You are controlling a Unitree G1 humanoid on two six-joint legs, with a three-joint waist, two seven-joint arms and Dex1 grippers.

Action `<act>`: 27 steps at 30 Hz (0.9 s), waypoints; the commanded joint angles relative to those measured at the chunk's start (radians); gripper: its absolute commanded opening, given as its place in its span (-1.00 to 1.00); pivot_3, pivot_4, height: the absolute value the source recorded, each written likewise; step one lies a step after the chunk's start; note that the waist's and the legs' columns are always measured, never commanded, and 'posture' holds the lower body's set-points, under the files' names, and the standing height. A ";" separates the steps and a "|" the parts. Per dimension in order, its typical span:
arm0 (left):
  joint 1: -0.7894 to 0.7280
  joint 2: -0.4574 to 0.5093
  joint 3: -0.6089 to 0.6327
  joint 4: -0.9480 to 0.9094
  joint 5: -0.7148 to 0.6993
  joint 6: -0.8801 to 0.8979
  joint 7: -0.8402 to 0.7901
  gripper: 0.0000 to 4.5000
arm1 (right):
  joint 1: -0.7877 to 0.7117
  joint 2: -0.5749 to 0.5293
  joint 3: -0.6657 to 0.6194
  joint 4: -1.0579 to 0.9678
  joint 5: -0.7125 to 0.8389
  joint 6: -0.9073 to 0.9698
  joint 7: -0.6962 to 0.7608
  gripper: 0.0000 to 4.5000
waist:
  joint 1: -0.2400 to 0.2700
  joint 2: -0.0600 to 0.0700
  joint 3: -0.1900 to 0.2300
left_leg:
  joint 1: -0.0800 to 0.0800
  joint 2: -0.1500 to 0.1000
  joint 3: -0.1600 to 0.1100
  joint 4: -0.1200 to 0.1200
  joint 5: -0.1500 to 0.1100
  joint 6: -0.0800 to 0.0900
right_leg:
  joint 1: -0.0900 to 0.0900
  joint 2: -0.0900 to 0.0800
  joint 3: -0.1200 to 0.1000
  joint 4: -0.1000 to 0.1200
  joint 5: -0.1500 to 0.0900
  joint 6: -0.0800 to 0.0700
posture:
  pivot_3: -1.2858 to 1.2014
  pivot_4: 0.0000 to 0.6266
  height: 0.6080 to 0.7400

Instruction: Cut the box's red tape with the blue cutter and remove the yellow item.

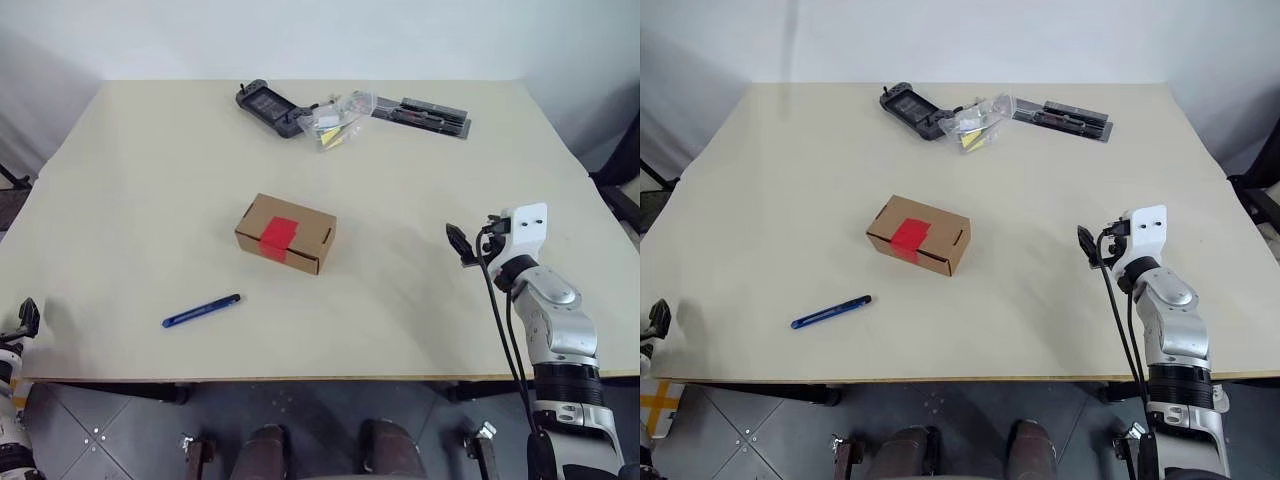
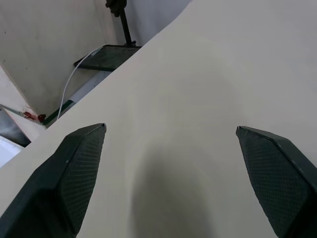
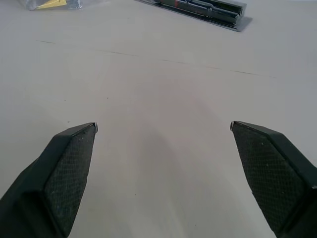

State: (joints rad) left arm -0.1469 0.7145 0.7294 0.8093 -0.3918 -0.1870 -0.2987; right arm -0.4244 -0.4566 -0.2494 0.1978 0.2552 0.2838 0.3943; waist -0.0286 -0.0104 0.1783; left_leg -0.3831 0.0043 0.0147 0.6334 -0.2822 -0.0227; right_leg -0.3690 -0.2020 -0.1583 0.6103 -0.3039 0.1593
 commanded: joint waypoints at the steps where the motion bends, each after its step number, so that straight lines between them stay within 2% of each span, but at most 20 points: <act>1: -0.001 0.032 0.013 -0.020 -0.003 -0.022 0.005 0.99 | -0.012 -0.005 -0.019 -0.013 0.005 -0.025 -0.008 1.00 | 0.000 0.000 0.000 | 0.000 0.000 0.000 0.000 0.000 0.000 | 0.000 0.000 0.000 0.000 0.000 0.000 | 0.03 -0.52 1.00; 6: -0.023 0.033 0.000 -0.026 -0.004 0.013 0.007 0.99 | -0.007 0.000 -0.021 -0.027 0.010 -0.018 -0.017 1.00 | 0.000 0.000 0.000 | 0.000 0.000 0.000 0.000 0.000 0.000 | 0.000 0.000 0.000 0.000 0.000 0.000 | 0.03 -0.52 1.00; 9: -0.062 0.041 -0.053 -0.039 0.064 0.053 0.086 0.99 | -0.007 0.008 -0.023 -0.050 -0.004 0.035 -0.077 1.00 | 0.002 0.000 0.000 | 0.000 0.000 0.000 0.000 0.000 0.000 | 0.000 0.000 0.000 0.001 0.000 0.000 | 0.03 -0.52 1.00; 12: -0.102 0.033 -0.071 -0.063 0.022 0.050 -0.015 0.99 | -0.008 0.010 0.000 -0.093 -0.019 0.092 -0.116 1.00 | 0.002 0.000 0.000 | 0.000 0.000 0.000 0.001 0.000 0.000 | 0.000 0.000 0.001 0.001 0.000 0.000 | 0.03 -0.52 1.00; 13: -0.120 0.035 -0.073 -0.057 0.015 0.068 -0.020 0.82 | -0.008 0.011 0.005 -0.103 -0.019 0.107 -0.117 1.00 | 0.002 0.000 0.000 | -0.001 0.000 0.000 0.001 0.000 0.000 | -0.001 0.000 0.001 0.001 0.000 0.000 | 0.03 -0.52 1.00; 15: -0.154 0.041 -0.093 -0.047 0.024 0.065 -0.044 0.73 | -0.006 -0.001 0.019 -0.100 -0.036 0.108 -0.109 0.84 | 0.001 0.000 0.000 | -0.001 0.000 0.000 0.001 0.000 0.000 | -0.002 0.000 0.001 0.001 0.000 0.000 | 0.03 -0.52 1.00; 20: -0.245 0.060 -0.147 -0.020 0.040 0.073 -0.122 0.38 | 0.006 0.007 0.037 -0.187 0.010 0.140 -0.042 0.84 | -0.001 0.000 0.000 | -0.002 0.000 0.002 0.001 0.000 0.000 | -0.004 0.000 0.001 0.001 0.000 0.000 | 0.03 -0.52 1.00; 21: -0.261 0.065 -0.170 -0.018 0.050 0.070 -0.156 0.24 | 0.009 0.006 0.046 -0.208 0.018 0.157 -0.027 0.67 | -0.002 0.000 0.000 | -0.002 0.000 0.002 0.001 0.000 0.000 | -0.004 0.000 0.001 0.002 0.000 0.000 | 0.03 -0.52 1.00; 24: -0.317 0.072 -0.240 -0.005 0.075 0.062 -0.248 -0.12 | 0.005 -0.001 0.081 -0.255 0.031 0.204 0.014 0.32 | 0.000 0.000 0.000 | -0.002 0.000 0.002 0.001 0.000 0.000 | -0.004 0.000 0.001 0.002 0.000 0.000 | 0.03 -0.52 1.00; 27: -0.391 0.074 -0.293 0.026 0.095 0.060 -0.314 -0.55 | -0.005 -0.003 0.123 -0.294 0.035 0.249 0.051 -0.15 | 0.001 0.000 0.000 | -0.003 0.000 0.002 0.001 0.000 0.000 | -0.004 0.000 0.001 0.002 0.000 0.000 | 0.03 -0.52 1.00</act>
State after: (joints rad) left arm -0.5181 0.7659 0.4479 0.8302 -0.3062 -0.1106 -0.5800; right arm -0.4169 -0.4447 -0.1316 -0.0448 0.2721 0.5170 0.4243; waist -0.0279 -0.0108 0.1780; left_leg -0.3859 0.0043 0.0166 0.6351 -0.2821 -0.0228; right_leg -0.3730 -0.2015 -0.1572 0.6123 -0.3039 0.1593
